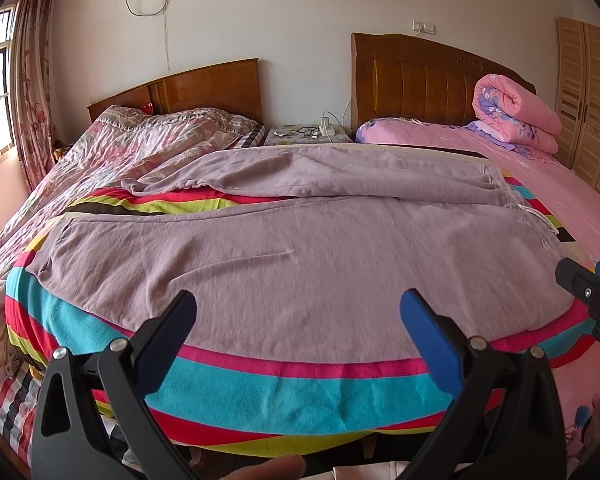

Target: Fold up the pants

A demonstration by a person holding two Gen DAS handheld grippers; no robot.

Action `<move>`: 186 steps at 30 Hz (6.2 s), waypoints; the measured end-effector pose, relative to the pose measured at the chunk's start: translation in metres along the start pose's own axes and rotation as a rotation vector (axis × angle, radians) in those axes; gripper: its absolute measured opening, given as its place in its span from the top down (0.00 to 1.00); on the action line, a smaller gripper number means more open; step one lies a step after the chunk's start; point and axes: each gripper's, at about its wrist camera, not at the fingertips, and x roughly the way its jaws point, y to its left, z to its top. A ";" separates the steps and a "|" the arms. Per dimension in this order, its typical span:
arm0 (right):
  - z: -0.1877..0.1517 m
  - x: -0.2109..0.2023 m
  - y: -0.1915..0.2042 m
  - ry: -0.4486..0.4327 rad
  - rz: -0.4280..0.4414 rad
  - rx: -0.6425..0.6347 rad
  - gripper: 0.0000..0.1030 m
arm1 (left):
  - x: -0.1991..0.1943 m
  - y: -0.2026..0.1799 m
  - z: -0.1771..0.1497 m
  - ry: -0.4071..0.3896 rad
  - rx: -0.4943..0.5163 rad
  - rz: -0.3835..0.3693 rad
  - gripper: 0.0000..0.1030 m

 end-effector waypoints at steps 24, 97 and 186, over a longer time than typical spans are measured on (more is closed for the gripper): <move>0.258 0.376 -0.051 0.310 0.341 -0.388 0.08 | 0.260 0.060 0.191 0.289 -0.461 -0.408 0.01; 0.131 0.218 -0.139 0.120 0.394 0.606 0.90 | 0.405 0.093 0.205 0.442 -0.558 -0.428 0.92; 0.001 0.028 -0.179 0.188 0.061 0.312 0.72 | 0.108 0.167 -0.003 0.135 -0.353 -0.324 0.30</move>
